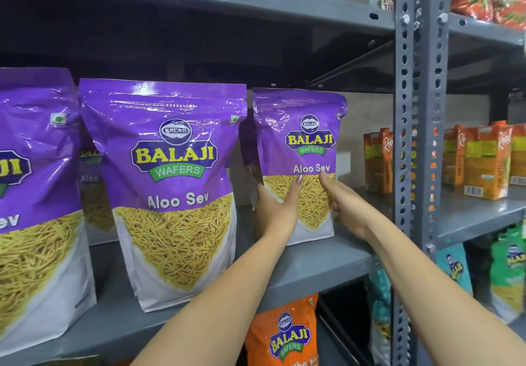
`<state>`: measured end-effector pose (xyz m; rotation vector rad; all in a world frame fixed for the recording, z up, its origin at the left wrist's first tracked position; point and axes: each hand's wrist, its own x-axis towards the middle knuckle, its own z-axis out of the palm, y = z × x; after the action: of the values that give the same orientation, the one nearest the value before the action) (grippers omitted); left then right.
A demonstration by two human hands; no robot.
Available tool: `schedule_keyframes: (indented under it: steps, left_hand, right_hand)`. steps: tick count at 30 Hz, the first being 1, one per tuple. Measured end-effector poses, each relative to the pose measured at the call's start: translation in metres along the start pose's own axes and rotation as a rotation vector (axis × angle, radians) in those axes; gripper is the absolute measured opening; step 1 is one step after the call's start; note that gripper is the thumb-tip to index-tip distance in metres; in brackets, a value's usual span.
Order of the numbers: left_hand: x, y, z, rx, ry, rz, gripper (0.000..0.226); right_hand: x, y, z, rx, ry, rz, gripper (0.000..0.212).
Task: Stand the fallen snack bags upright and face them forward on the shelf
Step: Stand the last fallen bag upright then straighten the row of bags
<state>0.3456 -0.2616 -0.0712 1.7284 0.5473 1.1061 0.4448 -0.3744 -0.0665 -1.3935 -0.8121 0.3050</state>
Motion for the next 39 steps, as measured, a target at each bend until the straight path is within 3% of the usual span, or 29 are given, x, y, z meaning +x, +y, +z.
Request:
schedule_keyframes:
  steps: [10,18,22,24,26,28,30,32,34,36,39]
  left_hand:
    - [-0.049,0.011,-0.034,0.129,0.005,0.126,0.074]
    - [-0.064,0.016,-0.037,0.145,0.033,0.138,0.075]
    - [-0.072,0.018,-0.036,0.106,0.025,0.141,0.075]
    - [-0.085,0.016,-0.041,0.131,0.069,0.240,0.079]
    - [-0.104,0.015,-0.058,0.198,0.156,0.449,0.080]
    - [-0.119,0.011,-0.087,0.237,0.238,0.725,0.074]
    - [-0.120,-0.001,-0.125,0.256,0.357,0.950,0.065]
    - [-0.110,-0.009,-0.166,0.287,0.462,0.945,0.063]
    - [-0.095,-0.012,-0.195,0.334,0.474,0.777,0.070]
    - [-0.083,-0.014,-0.208,0.385,0.382,0.642,0.079]
    - [-0.074,-0.024,-0.214,0.477,0.252,0.594,0.083]
  right_hand:
    - [-0.053,-0.013,0.002,-0.032,-0.008,-0.017,0.071]
    - [-0.069,-0.015,0.004,-0.051,0.000,-0.064,0.062]
    - [-0.072,-0.013,0.007,-0.017,0.027,-0.032,0.082]
    - [-0.078,-0.014,0.012,-0.014,0.139,-0.059,0.099]
    - [-0.087,-0.015,0.021,-0.079,0.386,-0.182,0.102]
    - [-0.102,-0.014,0.033,-0.172,0.636,-0.440,0.071]
    - [-0.120,-0.014,0.053,-0.244,0.724,-0.714,0.039]
    - [-0.132,-0.014,0.084,-0.232,0.590,-0.838,0.024]
    - [-0.133,-0.015,0.118,-0.224,0.387,-0.807,0.022]
    - [-0.126,-0.016,0.148,-0.273,0.241,-0.704,0.041]
    - [-0.109,-0.020,0.176,-0.320,0.044,-0.525,0.085]
